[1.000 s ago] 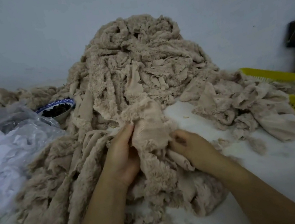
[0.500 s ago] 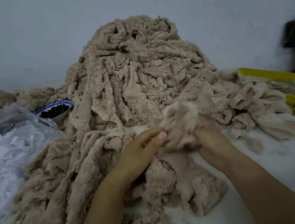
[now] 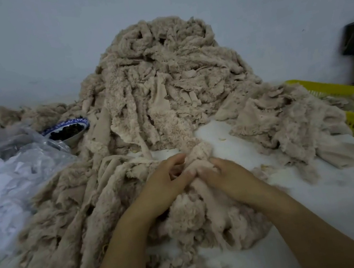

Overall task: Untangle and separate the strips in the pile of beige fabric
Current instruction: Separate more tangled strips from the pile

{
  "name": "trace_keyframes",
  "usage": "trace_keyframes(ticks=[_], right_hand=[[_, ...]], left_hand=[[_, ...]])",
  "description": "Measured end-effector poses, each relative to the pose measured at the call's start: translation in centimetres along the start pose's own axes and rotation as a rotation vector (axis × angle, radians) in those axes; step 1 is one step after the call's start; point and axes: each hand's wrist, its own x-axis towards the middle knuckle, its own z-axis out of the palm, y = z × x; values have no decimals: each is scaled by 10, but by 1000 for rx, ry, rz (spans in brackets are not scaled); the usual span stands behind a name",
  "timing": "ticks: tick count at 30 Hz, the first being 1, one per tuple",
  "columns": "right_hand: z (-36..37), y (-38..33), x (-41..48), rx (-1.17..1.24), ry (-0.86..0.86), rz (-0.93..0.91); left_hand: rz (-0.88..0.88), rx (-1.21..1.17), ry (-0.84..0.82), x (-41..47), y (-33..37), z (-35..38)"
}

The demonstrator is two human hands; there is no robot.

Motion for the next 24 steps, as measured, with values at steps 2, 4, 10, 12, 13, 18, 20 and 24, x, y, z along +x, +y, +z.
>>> trace_keyframes(ticks=[2, 4, 10, 12, 13, 18, 20, 24], right_hand=[[-7, -2, 0, 325, 165, 58], [-11, -3, -2, 531, 260, 59], [-21, -9, -4, 876, 453, 50], [-30, -8, -6, 1044, 428, 72], [-31, -8, -7, 1074, 389, 89], [-33, -14, -7, 1345, 255, 88], [-35, -12, -6, 1337, 253, 53], [-37, -9, -7, 1376, 156, 85]], left_hand=[[-33, 36, -87, -2, 4, -3], [-72, 176, -150, -4, 6, 0], [-46, -49, 520, 4, 1, 0], [-126, -323, 746, 6, -2, -10], [-145, -420, 786, 7, -4, -12], [-71, -489, 942, 7, 0, -11], [-81, -604, 1011, 9, -1, -14], [-123, -685, 948, 8, -3, -14]])
